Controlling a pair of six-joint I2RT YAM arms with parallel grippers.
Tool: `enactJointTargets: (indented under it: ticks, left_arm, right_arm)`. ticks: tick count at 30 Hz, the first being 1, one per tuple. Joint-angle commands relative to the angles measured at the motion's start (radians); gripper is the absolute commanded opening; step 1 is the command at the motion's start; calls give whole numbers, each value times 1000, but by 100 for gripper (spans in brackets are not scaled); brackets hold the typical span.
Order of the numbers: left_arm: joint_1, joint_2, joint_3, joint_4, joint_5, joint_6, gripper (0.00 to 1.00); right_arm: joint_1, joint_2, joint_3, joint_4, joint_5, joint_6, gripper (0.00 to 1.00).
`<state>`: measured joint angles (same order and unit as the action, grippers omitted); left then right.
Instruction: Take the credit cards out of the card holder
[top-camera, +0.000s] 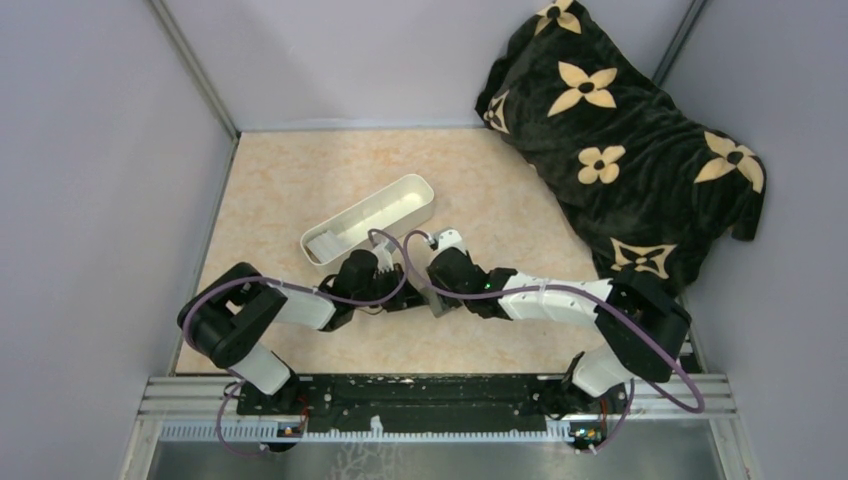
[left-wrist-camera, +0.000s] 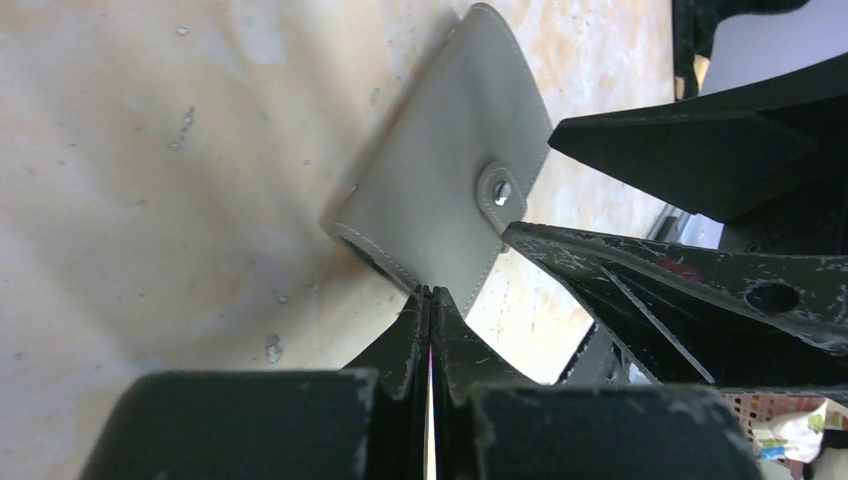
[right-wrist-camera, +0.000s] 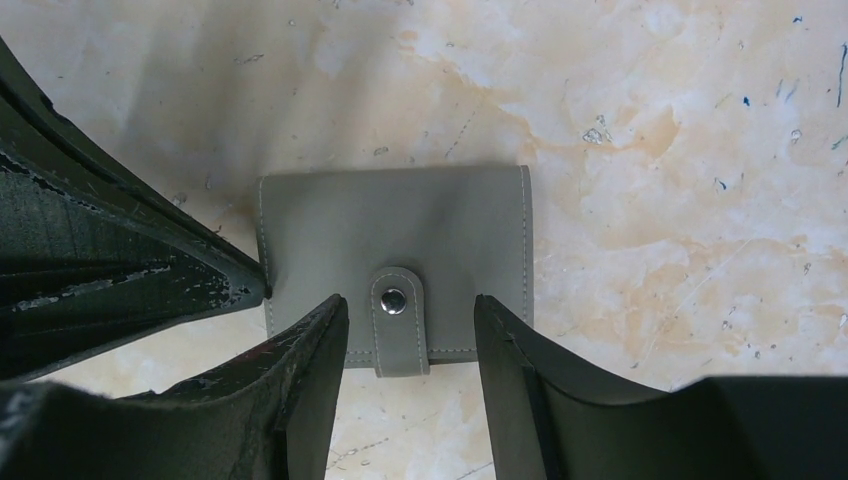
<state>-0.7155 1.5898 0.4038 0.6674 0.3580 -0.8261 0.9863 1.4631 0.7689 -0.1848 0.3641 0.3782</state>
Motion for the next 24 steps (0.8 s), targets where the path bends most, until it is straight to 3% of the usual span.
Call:
enactJointTargets:
  ticks: [1,7,10,15,20,24]
  left_arm:
    - [-1,14,-5,-16,-52,12,0]
    - [-4,9,18,-60,-68,24,0]
    - [-4,1,18,-65,-67,24,0]
    - [-4,-17,18,-83,-70,25,0]
    - [-5,-42,19,-89,-65,23,0]
    - [-8,-78,33,-118,-69,22,0]
  right_arm:
    - [8,24,21,52,-1,8,50]
    - [8,79,17,70,-17,15,50]
    - [8,100,12,75,-26,26,45]
    - [8,105,-11,91,-41,53,26]
    - [8,105,-19,85,-33,66,0]
    - [9,103,-22,78,-31,70,0]
